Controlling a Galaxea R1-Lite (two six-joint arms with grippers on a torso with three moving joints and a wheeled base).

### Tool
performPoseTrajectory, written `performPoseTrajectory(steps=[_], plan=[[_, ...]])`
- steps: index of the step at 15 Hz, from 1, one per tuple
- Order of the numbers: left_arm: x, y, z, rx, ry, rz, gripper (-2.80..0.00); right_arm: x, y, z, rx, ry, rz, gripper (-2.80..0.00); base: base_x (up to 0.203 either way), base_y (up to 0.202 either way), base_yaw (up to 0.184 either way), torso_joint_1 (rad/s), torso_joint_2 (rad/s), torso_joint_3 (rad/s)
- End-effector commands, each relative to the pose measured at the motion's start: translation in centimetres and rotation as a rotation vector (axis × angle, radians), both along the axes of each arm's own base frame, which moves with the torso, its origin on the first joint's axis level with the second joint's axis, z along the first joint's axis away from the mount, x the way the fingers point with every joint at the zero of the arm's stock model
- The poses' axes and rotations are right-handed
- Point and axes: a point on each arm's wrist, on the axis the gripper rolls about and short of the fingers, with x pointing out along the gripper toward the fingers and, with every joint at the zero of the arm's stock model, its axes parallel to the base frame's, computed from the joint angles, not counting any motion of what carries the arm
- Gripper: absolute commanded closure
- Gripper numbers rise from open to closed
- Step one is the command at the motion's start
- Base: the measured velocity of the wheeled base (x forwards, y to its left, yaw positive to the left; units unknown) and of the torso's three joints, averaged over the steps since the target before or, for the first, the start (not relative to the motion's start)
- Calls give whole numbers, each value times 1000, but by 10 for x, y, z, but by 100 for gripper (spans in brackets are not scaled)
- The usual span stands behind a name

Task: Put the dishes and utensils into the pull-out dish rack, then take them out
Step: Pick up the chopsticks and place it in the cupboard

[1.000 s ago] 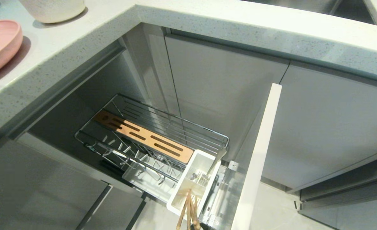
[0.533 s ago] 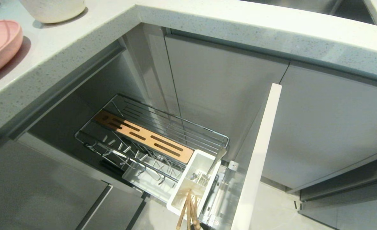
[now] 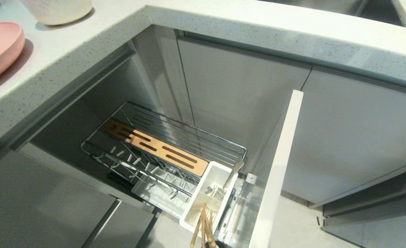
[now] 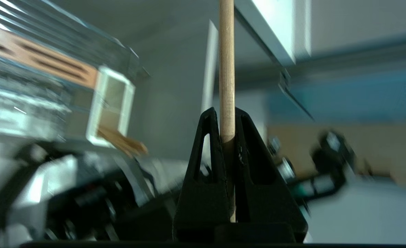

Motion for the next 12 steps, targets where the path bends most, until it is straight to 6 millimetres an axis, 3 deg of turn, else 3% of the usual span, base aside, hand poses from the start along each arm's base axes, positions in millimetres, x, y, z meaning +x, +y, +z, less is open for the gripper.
performPoseTrajectory(steps=[1,6,9,12], plan=[[0,-3,-4,-6,56,-124,0,0,0,0,0,2,0,0,0,0,0,0,0,0],[34,-22,-21,46,312,-280,0,0,0,0,0,2,0,0,0,0,0,0,0,0],[59,-37,-43,184,507,-329,0,0,0,0,0,2,0,0,0,0,0,0,0,0],[72,-45,-54,328,555,-251,0,0,0,0,0,2,0,0,0,0,0,0,0,0]])
